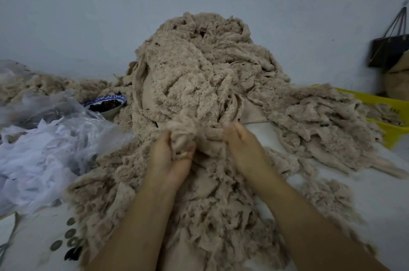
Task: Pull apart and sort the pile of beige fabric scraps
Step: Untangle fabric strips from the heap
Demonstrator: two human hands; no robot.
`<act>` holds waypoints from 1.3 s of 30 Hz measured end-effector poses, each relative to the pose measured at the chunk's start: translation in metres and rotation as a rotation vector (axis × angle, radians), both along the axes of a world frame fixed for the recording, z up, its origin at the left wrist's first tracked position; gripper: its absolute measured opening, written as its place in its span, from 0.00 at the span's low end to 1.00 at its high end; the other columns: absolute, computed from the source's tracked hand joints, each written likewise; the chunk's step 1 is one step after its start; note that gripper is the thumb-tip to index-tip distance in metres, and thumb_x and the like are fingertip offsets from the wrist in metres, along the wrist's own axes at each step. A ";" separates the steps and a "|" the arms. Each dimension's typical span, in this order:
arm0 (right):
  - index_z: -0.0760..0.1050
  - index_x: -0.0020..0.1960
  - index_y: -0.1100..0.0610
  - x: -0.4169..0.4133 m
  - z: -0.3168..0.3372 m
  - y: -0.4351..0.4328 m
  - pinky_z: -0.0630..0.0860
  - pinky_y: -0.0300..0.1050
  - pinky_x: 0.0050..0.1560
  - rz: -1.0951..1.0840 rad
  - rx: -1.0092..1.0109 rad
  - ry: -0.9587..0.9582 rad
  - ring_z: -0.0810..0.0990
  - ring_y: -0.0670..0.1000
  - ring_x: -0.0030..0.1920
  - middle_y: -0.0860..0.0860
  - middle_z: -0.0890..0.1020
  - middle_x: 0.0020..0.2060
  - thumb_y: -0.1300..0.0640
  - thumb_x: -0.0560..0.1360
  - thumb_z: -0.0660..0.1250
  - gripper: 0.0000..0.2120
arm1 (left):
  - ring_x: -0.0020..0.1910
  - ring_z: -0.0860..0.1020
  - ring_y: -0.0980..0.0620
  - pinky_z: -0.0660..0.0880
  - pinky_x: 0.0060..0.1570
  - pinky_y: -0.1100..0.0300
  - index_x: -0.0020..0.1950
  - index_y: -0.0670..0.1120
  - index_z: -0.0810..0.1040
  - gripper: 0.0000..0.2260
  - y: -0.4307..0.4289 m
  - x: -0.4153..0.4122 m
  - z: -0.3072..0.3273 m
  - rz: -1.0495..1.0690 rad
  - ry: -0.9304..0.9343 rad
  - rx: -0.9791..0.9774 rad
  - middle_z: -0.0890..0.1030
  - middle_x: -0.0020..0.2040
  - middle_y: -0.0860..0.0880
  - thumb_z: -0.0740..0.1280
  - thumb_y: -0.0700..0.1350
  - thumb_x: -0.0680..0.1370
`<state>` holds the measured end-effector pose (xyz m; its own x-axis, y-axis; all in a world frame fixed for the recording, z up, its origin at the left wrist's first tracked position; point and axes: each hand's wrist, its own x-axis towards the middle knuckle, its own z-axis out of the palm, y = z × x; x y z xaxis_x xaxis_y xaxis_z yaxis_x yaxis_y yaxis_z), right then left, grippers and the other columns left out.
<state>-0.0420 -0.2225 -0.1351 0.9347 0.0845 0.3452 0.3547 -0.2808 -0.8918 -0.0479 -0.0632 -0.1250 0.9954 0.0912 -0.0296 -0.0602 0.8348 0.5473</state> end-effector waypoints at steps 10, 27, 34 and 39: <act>0.59 0.76 0.42 0.012 -0.019 -0.001 0.68 0.40 0.64 0.080 -0.303 0.017 0.64 0.42 0.67 0.41 0.60 0.69 0.42 0.77 0.67 0.30 | 0.37 0.78 0.52 0.76 0.34 0.61 0.43 0.42 0.79 0.08 -0.002 -0.010 -0.001 -0.216 -0.060 0.046 0.79 0.41 0.47 0.62 0.41 0.69; 0.71 0.68 0.61 0.015 -0.008 -0.013 0.75 0.63 0.64 0.042 0.329 0.285 0.78 0.62 0.60 0.60 0.79 0.62 0.41 0.78 0.64 0.28 | 0.44 0.86 0.49 0.81 0.35 0.60 0.47 0.45 0.87 0.12 -0.009 -0.008 0.001 -0.077 0.102 0.715 0.87 0.48 0.45 0.64 0.36 0.80; 0.83 0.50 0.53 0.016 -0.014 -0.008 0.83 0.46 0.51 0.171 0.279 0.263 0.86 0.52 0.50 0.54 0.87 0.48 0.25 0.67 0.65 0.32 | 0.32 0.81 0.52 0.78 0.31 0.59 0.31 0.50 0.81 0.19 -0.014 -0.011 0.004 -0.099 0.061 0.714 0.82 0.35 0.47 0.62 0.38 0.80; 0.79 0.41 0.49 0.014 -0.013 -0.006 0.82 0.49 0.46 0.123 0.225 0.214 0.84 0.47 0.43 0.52 0.86 0.40 0.27 0.69 0.63 0.25 | 0.42 0.84 0.54 0.80 0.40 0.63 0.39 0.53 0.85 0.17 -0.018 -0.016 0.000 -0.176 -0.061 1.002 0.86 0.42 0.52 0.71 0.66 0.70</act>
<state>-0.0281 -0.2281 -0.1477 0.9755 0.1455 0.1648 0.1715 -0.0352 -0.9845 -0.0642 -0.0811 -0.1248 0.9943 -0.1019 0.0310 -0.0318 -0.0062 0.9995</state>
